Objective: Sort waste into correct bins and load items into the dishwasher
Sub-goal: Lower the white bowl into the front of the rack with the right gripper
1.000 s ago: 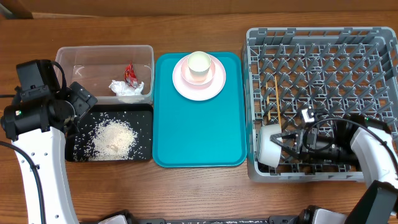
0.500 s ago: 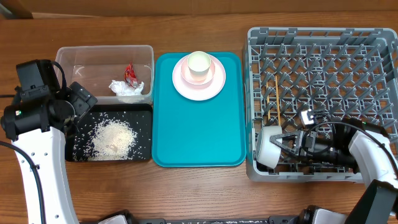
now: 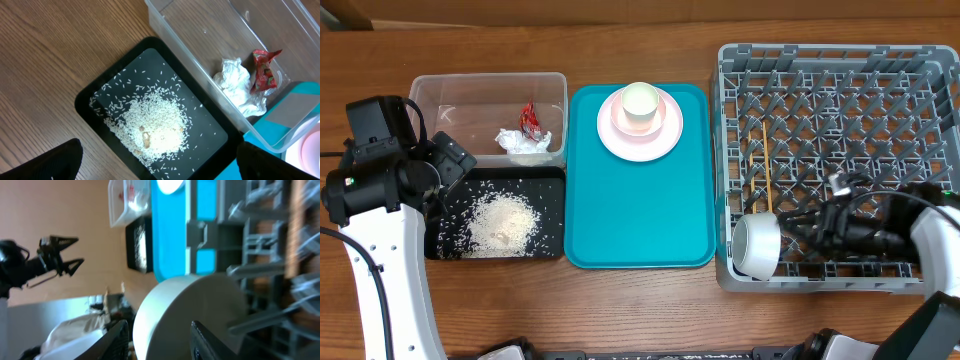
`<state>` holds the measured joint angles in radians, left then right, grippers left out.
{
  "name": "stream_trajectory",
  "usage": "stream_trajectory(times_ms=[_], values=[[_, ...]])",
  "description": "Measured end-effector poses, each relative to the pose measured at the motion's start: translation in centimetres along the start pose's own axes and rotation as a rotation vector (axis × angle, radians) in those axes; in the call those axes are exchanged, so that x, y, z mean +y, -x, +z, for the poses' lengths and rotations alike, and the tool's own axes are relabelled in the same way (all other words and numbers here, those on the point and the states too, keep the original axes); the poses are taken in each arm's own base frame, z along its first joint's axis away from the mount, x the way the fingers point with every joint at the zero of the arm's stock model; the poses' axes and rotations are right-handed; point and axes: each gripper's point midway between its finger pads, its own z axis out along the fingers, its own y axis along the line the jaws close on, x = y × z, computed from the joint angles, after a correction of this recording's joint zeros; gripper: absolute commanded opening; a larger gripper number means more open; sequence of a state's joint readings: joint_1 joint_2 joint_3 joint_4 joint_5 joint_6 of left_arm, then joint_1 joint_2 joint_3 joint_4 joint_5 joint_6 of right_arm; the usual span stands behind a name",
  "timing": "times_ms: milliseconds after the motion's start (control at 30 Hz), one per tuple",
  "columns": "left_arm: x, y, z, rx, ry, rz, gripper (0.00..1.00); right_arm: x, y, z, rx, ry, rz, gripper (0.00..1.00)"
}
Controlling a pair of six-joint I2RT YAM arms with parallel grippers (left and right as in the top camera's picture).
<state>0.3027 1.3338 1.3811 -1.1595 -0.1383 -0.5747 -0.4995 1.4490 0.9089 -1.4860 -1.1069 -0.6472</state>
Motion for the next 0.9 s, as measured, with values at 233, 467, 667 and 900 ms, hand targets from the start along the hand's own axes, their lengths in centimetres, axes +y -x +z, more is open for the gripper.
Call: stream_trajectory(times_ms=[233,467,667,900], values=[[0.0,0.0,0.0,0.000,0.000,0.000,1.00,-0.3,2.4,-3.0,-0.094,-0.071,0.033,0.41],[0.0,0.0,0.0,0.000,0.000,0.000,1.00,0.9,1.8,-3.3,-0.064,-0.068,0.128,0.15],[0.0,0.0,0.0,0.000,0.000,0.000,1.00,2.8,0.5,-2.9,-0.018,-0.062,0.104,0.06],[0.0,0.0,0.0,0.000,0.000,0.000,1.00,5.5,-1.7,-1.3,0.054,-0.071,-0.025,0.04]])
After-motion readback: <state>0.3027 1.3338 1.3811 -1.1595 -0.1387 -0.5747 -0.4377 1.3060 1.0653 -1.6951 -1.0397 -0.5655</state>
